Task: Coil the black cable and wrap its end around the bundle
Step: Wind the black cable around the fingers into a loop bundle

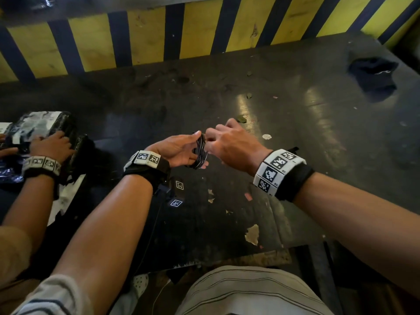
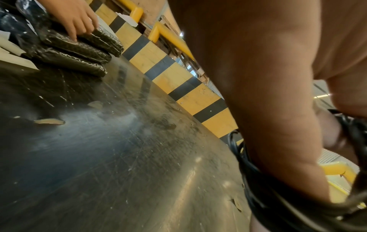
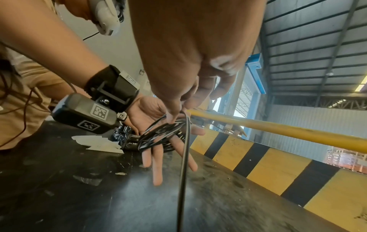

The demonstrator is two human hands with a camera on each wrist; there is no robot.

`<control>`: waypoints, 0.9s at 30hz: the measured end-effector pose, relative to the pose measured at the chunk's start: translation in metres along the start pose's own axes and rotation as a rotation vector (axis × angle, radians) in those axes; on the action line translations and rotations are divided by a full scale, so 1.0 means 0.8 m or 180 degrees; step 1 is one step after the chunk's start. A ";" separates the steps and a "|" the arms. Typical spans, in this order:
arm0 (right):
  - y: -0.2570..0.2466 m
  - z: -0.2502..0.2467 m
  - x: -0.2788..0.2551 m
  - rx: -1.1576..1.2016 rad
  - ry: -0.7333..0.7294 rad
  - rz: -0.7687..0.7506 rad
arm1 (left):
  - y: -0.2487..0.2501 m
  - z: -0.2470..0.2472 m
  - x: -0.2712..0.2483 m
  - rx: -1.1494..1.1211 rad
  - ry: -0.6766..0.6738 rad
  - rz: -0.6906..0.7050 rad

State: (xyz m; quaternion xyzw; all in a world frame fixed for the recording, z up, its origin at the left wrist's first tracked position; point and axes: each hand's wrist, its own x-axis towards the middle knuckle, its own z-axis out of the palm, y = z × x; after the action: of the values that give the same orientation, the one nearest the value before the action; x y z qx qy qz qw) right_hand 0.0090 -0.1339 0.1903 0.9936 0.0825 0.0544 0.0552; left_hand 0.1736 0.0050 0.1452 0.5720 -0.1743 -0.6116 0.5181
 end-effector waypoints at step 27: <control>0.022 0.073 0.003 0.2028 0.0404 0.0808 | 0.031 0.048 -0.047 -0.0642 -0.1812 0.1071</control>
State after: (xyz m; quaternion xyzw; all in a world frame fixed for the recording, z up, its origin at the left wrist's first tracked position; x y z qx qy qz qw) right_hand 0.0214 -0.1567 0.1348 0.9579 -0.0257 0.0939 -0.2702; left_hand 0.1434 0.0119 0.1952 0.2875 -0.3424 -0.6668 0.5962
